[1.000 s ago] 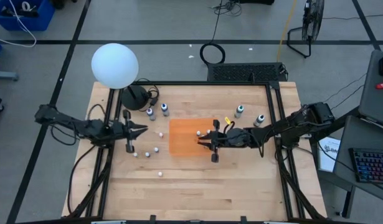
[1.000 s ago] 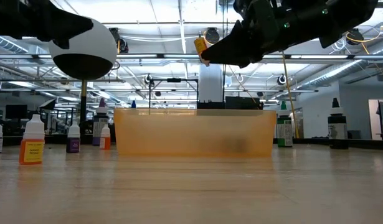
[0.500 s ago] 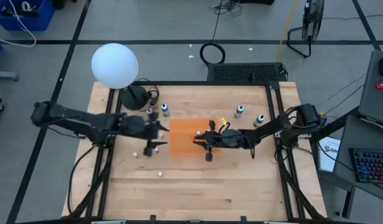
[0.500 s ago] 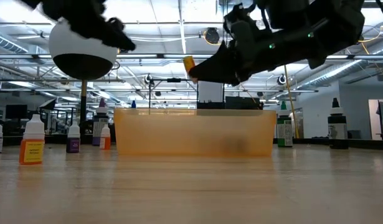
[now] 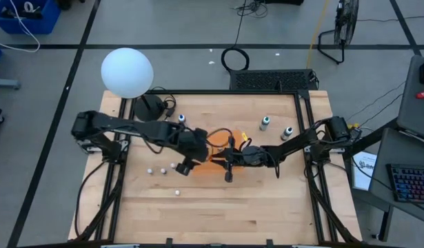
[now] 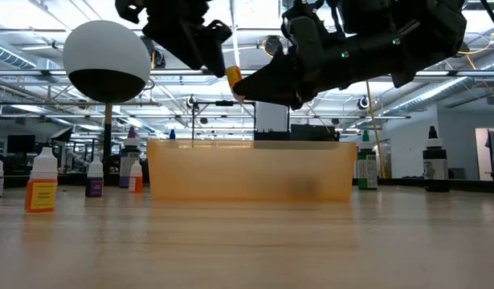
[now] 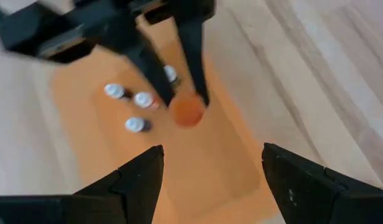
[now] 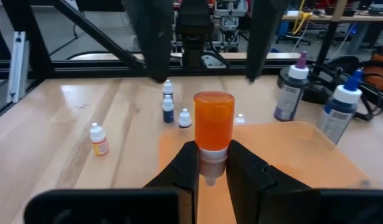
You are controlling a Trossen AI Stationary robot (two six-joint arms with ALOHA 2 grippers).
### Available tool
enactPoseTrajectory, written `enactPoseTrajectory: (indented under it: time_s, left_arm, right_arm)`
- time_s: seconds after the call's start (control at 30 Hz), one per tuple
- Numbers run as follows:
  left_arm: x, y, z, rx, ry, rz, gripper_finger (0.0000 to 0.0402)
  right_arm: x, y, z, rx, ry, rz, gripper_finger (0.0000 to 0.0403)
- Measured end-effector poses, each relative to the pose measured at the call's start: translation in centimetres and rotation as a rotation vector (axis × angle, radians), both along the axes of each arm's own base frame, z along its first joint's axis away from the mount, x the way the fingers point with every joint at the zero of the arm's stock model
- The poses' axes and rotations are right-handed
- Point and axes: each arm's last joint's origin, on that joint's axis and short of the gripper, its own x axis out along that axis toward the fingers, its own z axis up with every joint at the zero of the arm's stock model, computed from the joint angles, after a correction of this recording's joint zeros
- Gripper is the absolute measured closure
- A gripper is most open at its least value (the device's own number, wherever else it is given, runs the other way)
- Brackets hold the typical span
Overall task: Pick & Place food coloring
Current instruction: Put the small orange food coloring bottle into the orange bin
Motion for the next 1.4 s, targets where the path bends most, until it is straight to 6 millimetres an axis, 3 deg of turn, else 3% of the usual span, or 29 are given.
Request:
enactPoseTrajectory:
  time_s: [0.33,0.5,0.8,1.4]
  left_arm:
    - [2.0,-0.9,0.3,-0.038,-0.038,-0.102,0.0128]
    - [2.4,-0.4,0.5,-0.061,-0.076,-0.055,0.0128]
    - [3.8,0.3,-2.1,-0.060,-0.008,0.047,0.0128]
    - [3.3,0.5,-1.5,-0.011,-0.007,0.051,0.0128]
  right_arm:
    - [-0.1,0.5,-0.1,-0.008,0.009,0.018,0.0359]
    - [-0.1,0.5,-0.1,-0.008,0.008,0.018,0.0359]
    - [-0.1,0.5,0.0,-0.007,0.002,0.018,0.0359]
    - [-0.1,0.6,-0.1,-0.013,0.016,0.020,0.0359]
